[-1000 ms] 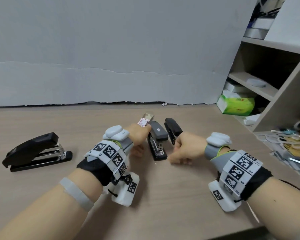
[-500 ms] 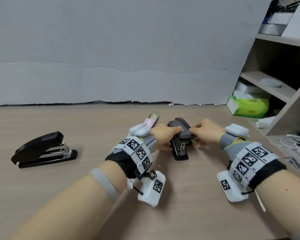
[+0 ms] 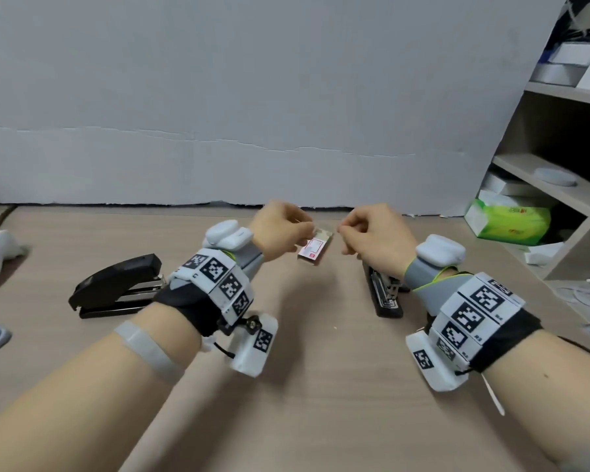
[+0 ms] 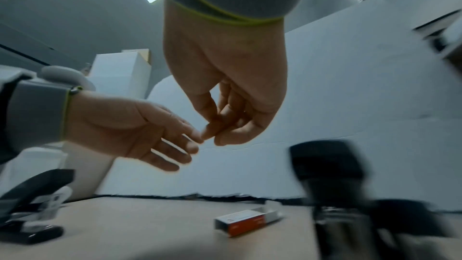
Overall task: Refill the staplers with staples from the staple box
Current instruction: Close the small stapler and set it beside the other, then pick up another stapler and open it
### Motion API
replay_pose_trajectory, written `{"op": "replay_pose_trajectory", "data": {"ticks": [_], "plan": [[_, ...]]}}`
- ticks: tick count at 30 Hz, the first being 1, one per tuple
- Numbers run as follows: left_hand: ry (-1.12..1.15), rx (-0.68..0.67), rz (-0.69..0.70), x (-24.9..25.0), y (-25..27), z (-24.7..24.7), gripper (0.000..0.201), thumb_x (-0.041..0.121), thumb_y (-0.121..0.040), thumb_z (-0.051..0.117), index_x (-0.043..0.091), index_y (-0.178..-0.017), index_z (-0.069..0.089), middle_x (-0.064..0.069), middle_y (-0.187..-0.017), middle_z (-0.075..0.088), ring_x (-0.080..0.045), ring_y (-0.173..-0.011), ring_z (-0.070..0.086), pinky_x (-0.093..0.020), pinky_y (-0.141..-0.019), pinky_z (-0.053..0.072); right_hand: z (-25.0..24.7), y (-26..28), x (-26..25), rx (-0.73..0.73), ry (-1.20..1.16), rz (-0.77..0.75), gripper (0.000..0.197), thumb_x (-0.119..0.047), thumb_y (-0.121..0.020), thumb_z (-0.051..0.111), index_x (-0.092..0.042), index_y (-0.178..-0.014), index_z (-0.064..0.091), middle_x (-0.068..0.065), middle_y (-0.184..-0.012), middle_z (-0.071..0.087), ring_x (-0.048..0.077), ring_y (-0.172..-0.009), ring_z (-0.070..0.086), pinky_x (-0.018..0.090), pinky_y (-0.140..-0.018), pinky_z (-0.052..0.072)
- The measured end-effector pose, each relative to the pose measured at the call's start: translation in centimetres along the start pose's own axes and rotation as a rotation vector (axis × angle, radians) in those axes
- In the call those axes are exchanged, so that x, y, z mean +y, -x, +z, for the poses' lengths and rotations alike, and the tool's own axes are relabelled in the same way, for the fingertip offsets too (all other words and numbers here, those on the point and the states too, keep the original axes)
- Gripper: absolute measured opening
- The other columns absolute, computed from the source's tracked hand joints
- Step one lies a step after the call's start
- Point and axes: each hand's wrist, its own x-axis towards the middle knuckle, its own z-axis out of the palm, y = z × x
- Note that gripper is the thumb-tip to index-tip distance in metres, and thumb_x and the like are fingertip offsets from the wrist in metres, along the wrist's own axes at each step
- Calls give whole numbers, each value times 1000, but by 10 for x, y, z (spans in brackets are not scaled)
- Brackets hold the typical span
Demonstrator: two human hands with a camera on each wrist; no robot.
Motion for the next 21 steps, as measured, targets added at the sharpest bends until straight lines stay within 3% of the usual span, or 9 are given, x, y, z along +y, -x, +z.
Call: {"op": "replay_pose_trajectory", "data": {"ticks": [2,6,10,12,15,16,18,21], "plan": [[-158,105,22,-6,7,-38,4,19,-82,67,22,-82,69,-4,-84,76,-23,-83,72,-37,-78,59,18,-3,-11,-81,-6,-21,19,-20,-84,60,-13,-67,67,-1,-56,71,15,-58,68,37,-66,58],[-415,292,-32,-23,29,-107,19,26,-81,72,23,-100,71,7,-88,70,-14,-84,65,-19,-63,45,54,-9,-25,-206,5,-1,34,-31,-88,61,-4,-70,69,1,-58,72,12,-53,63,31,-60,53],[-582,179,-215,-52,52,-160,50,37,-73,82,22,-117,63,3,-109,66,-18,-95,63,-28,-84,49,80,-12,-30,-295,73,21,36,-33,-85,58,-5,-66,69,-1,-58,72,18,-56,64,42,-69,60],[-673,65,-321,-67,64,-173,58,43,-70,84,25,-119,59,3,-112,63,-18,-98,62,-27,-86,46,87,-13,-31,-348,127,16,26,-26,-83,61,-7,-67,69,-1,-61,72,17,-58,64,42,-71,60],[-730,-49,-328,-86,77,-180,38,43,-71,83,23,-98,65,3,-96,70,-17,-83,64,-26,-71,47,98,-14,-39,-431,194,1,16,-22,-81,62,-11,-73,71,-4,-64,71,21,-61,69,40,-72,61],[-734,-62,-297,-91,78,-180,32,41,-73,82,21,-94,68,1,-91,72,-19,-83,65,-28,-71,49,101,-14,-41,-448,192,2,13,-22,-81,62,-14,-73,70,-4,-65,70,22,-60,68,40,-72,61],[-717,-43,-242,-96,81,-180,26,36,-77,79,19,-94,70,-2,-90,73,-23,-88,67,-34,-79,50,108,-14,-47,-473,169,-1,11,-20,-82,62,-16,-74,69,-3,-65,68,21,-57,65,42,-71,61],[-690,-28,-155,-96,84,-174,22,28,-81,76,13,-96,69,-4,-91,71,-25,-88,66,-28,-73,47,114,-13,-53,-503,148,-21,9,-19,-82,64,-13,-82,71,4,-74,72,22,-63,66,43,-72,61]]}}
